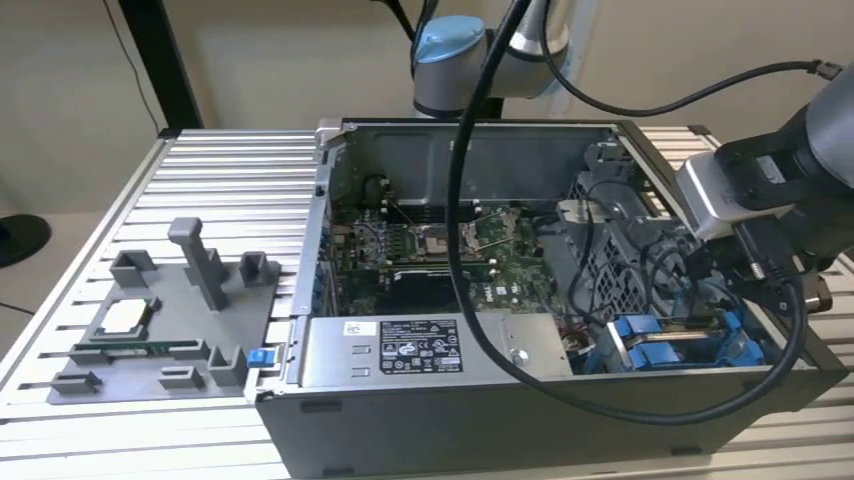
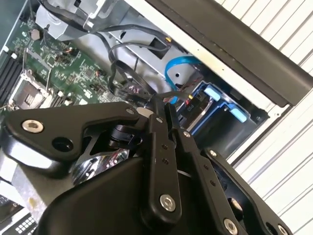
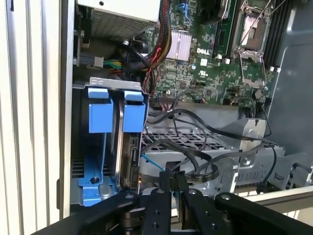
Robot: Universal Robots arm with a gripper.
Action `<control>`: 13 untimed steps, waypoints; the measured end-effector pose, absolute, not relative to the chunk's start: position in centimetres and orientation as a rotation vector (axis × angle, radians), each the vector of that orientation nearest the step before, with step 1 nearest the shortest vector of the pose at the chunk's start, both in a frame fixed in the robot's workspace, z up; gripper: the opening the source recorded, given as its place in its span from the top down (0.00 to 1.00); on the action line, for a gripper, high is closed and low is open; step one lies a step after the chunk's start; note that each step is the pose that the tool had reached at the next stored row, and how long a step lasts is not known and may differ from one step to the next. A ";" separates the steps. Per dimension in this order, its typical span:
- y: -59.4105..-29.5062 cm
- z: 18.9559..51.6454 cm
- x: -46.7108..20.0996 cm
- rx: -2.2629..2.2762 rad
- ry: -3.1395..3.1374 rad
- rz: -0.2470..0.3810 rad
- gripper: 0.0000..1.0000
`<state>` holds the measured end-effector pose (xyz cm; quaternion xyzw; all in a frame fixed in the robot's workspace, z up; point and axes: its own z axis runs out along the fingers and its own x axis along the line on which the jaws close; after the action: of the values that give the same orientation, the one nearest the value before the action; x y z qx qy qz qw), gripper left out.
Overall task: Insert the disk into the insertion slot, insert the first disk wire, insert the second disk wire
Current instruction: 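Insert the second disk wire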
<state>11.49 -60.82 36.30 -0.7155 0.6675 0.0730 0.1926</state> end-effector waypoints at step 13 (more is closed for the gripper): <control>-60.9 36.3 10.3 -2.078 1.830 0.198 1.00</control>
<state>10.33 -60.91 36.31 -0.7362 0.6481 0.0701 0.1817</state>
